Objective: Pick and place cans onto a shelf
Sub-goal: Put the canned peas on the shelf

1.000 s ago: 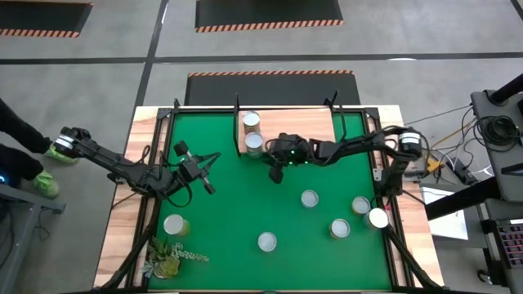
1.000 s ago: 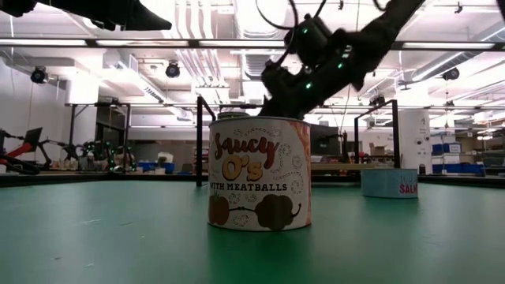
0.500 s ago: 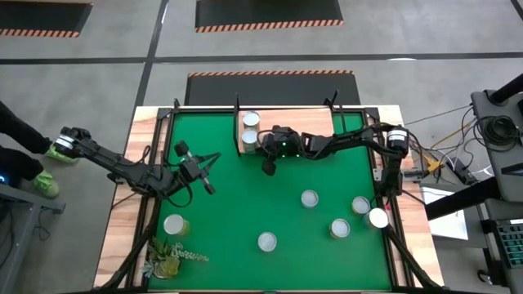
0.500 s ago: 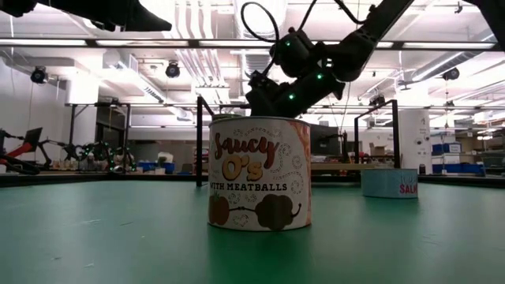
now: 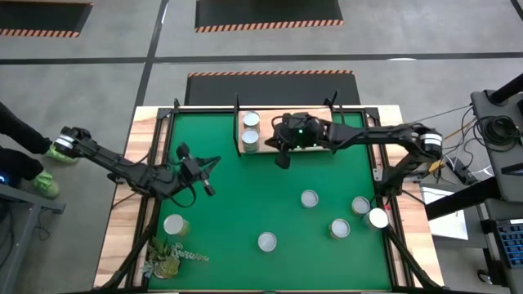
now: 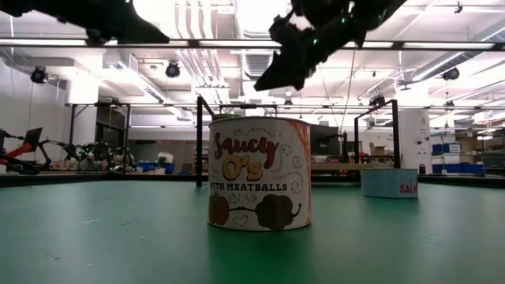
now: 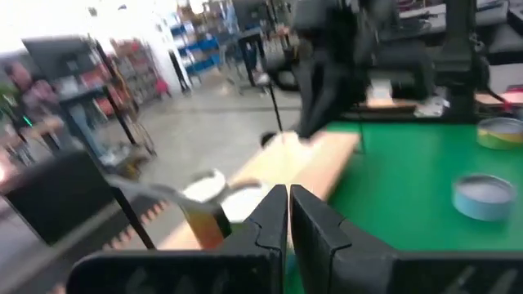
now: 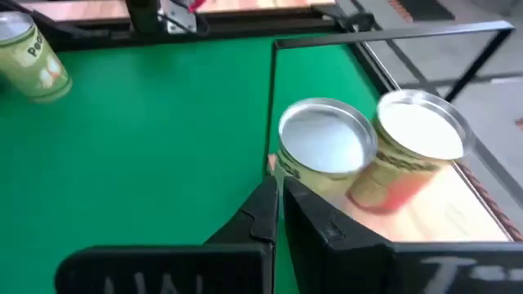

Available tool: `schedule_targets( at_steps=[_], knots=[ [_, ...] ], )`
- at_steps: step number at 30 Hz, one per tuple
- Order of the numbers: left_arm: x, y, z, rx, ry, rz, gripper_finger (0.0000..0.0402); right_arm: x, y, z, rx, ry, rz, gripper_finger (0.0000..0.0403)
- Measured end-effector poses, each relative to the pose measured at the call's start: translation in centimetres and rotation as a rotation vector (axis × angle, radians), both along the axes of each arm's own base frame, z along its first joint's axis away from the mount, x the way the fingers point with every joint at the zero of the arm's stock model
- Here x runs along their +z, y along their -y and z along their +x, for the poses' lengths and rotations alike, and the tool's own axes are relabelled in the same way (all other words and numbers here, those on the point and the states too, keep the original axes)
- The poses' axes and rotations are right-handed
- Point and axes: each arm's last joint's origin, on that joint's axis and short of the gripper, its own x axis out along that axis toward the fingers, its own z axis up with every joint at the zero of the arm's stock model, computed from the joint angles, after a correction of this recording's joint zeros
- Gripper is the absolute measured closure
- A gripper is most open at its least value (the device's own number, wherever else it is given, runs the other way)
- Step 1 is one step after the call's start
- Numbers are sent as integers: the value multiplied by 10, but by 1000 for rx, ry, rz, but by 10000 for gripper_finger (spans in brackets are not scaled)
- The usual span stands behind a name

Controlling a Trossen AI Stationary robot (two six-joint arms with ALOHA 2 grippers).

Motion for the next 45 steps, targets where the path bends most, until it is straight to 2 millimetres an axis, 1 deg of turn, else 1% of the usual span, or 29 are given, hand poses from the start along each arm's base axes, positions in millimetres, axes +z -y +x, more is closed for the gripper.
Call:
schedule_targets(
  at_steps=[3, 5, 7, 14, 19, 21, 24, 30, 33, 37, 45],
  knots=[
    [-10, 3, -1, -51, -14, -107, 402, 12, 0, -1, 2, -12, -2, 394],
    [-14, 4, -2, -92, -22, -172, 402, 16, 1, 3, 4, 1, -10, 394],
    [-15, 5, -2, -120, -25, -202, 402, 16, 4, 10, 8, 2, -23, 394],
    [-15, 5, -2, -123, -58, -143, 402, 8, 16, 40, 27, -23, -82, 394],
    [-14, 4, -2, -125, -75, -113, 402, 2, 26, 54, 21, -37, -98, 394],
    [-14, 4, -2, -125, -76, -111, 402, 4, 30, 55, 12, -30, -101, 394],
    [-14, 4, -2, -126, -80, -104, 402, 0, 34, 59, 7, -23, -107, 394],
    [-14, 4, -2, -127, -83, -98, 402, -28, 41, 69, 8, -59, -102, 394],
    [-14, 4, -2, -126, -83, -98, 402, -36, 45, 71, 0, -70, -99, 394],
    [-14, 4, -2, -126, -83, -98, 402, -36, 49, 69, -9, -83, -94, 394],
    [-14, 4, -2, -127, -87, -90, 402, -28, 48, 65, -10, -76, -98, 394]
  ],
)
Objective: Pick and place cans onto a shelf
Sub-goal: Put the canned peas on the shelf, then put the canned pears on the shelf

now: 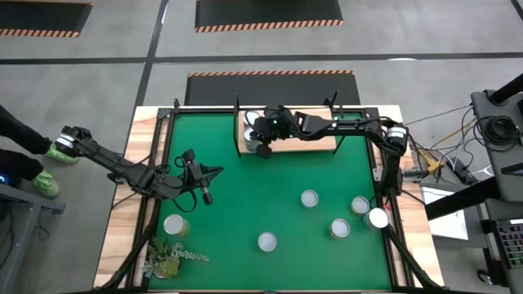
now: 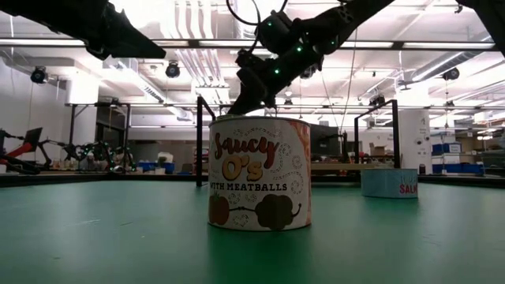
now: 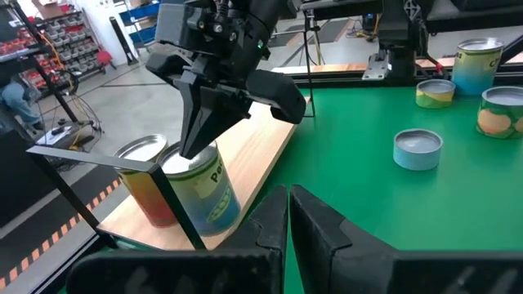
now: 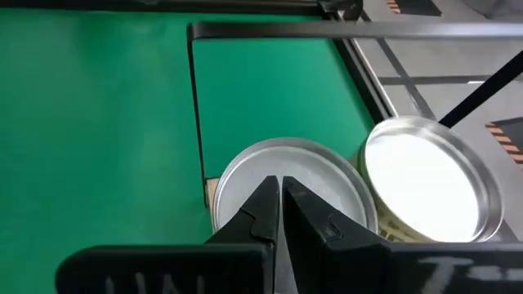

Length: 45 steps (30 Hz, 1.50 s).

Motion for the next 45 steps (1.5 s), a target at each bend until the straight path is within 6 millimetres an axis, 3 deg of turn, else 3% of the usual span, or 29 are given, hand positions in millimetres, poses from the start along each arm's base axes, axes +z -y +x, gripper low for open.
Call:
schedule_targets(
  at_steps=[8, 15, 18, 22, 25, 33, 40, 45],
  knots=[
    [3, 0, 1, 7, 46, -39, 402, 25, -8, 3, 48, 72, 7, 394],
    [11, 4, 3, -70, 54, -223, 402, 72, -42, -20, 151, 78, 11, 394],
    [27, 9, 8, -87, -45, -357, 402, 88, -62, -37, 189, 48, 20, 394],
    [43, 16, 10, -9, -355, -650, 402, 100, -90, -59, 254, 18, 32, 394],
    [55, 23, 15, 158, -570, -852, 402, 99, -110, -74, 305, 17, 36, 394],
    [53, 70, 34, 348, -895, -994, 402, 77, -144, -97, 409, 142, 8, 394],
    [47, 110, -4, 584, -893, -1041, 401, 61, -147, -111, 421, 222, -8, 394],
    [40, 116, -29, 745, -783, -1164, 367, 68, -147, -116, 423, 257, -15, 394]
  ],
)
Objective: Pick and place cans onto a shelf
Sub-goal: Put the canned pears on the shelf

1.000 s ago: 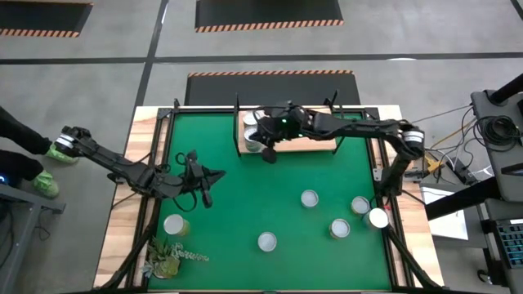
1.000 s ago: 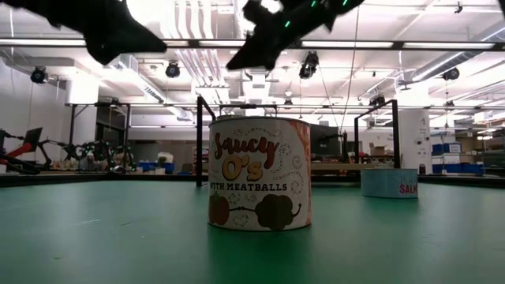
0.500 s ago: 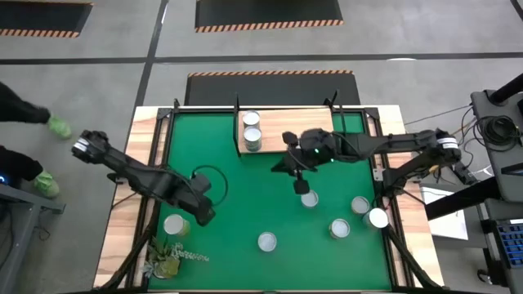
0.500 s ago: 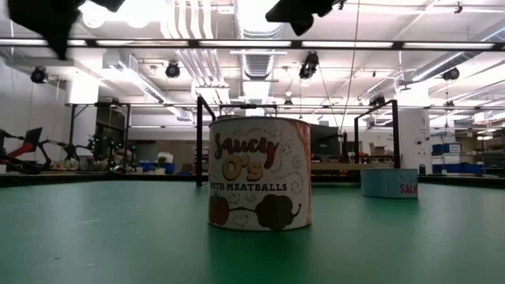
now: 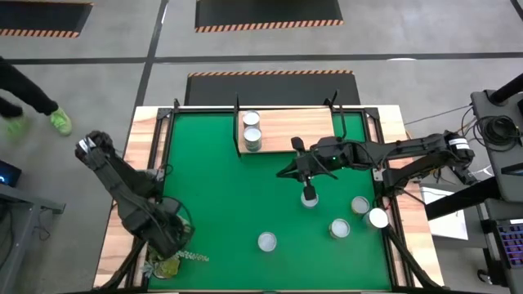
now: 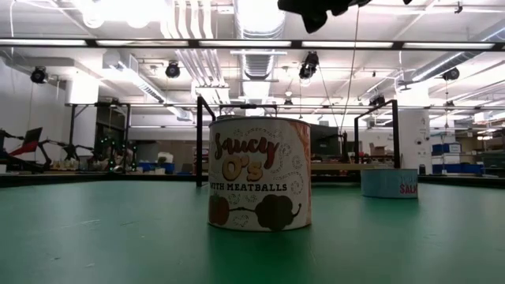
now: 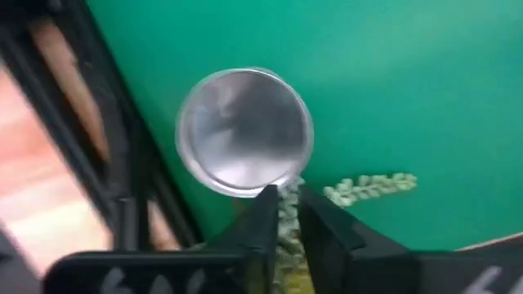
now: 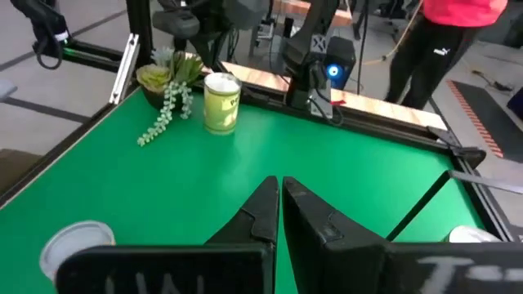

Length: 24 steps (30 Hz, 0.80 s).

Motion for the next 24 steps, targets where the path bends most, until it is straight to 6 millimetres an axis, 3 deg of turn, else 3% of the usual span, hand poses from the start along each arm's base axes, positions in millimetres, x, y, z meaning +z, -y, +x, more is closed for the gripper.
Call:
schedule_targets(
  at_steps=[14, 18, 24],
  knots=[
    [-11, -1, -5, 85, -12, 73, 81, -3, 0, -1, -2, -26, 8, 394],
    [-16, -4, -7, 87, -16, 100, 38, -5, 0, -2, -1, -38, 5, 394],
    [-27, -9, -11, 102, -37, 128, 29, -6, 0, -2, 1, -52, -2, 394]
  ],
)
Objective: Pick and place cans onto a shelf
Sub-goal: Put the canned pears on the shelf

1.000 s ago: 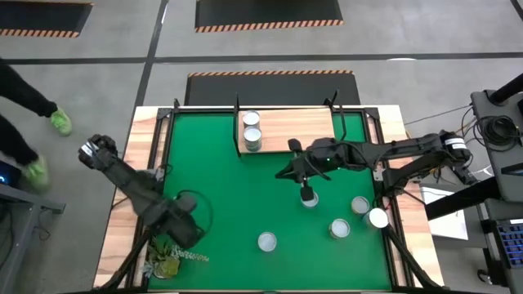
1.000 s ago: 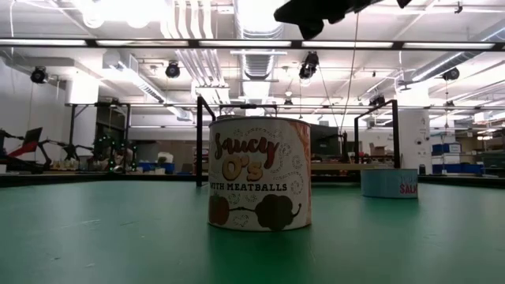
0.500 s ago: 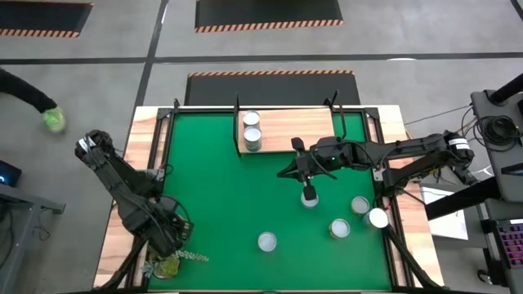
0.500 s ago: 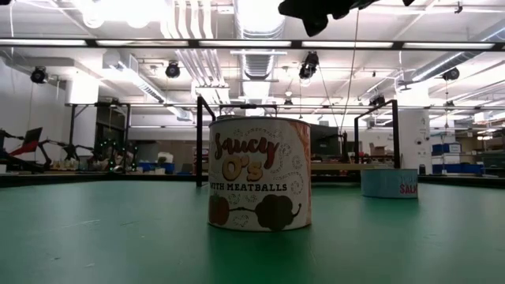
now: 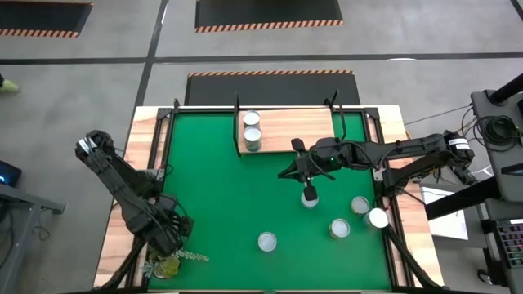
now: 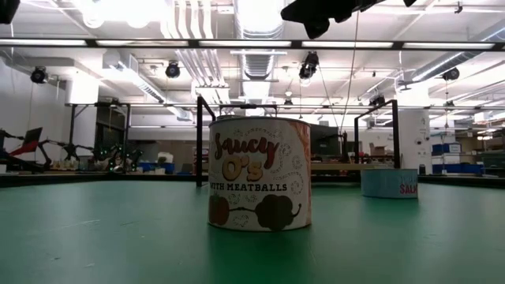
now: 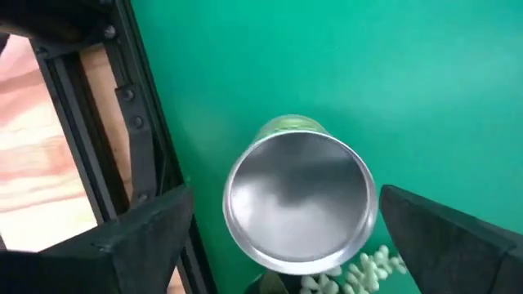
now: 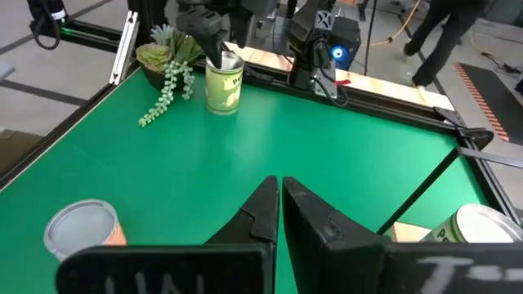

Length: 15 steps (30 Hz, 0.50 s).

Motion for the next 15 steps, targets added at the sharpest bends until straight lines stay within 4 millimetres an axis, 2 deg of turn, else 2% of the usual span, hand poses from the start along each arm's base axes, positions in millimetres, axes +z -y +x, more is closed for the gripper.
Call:
schedule_targets(
  at_steps=[8, 15],
  knots=[
    [-3, 0, 1, -3, 24, 21, 40, 0, 0, 0, -1, -1, 2, 394],
    [-21, 0, 1, -2, 23, 20, 41, -1, 0, 0, -1, -11, 2, 394]
  ],
)
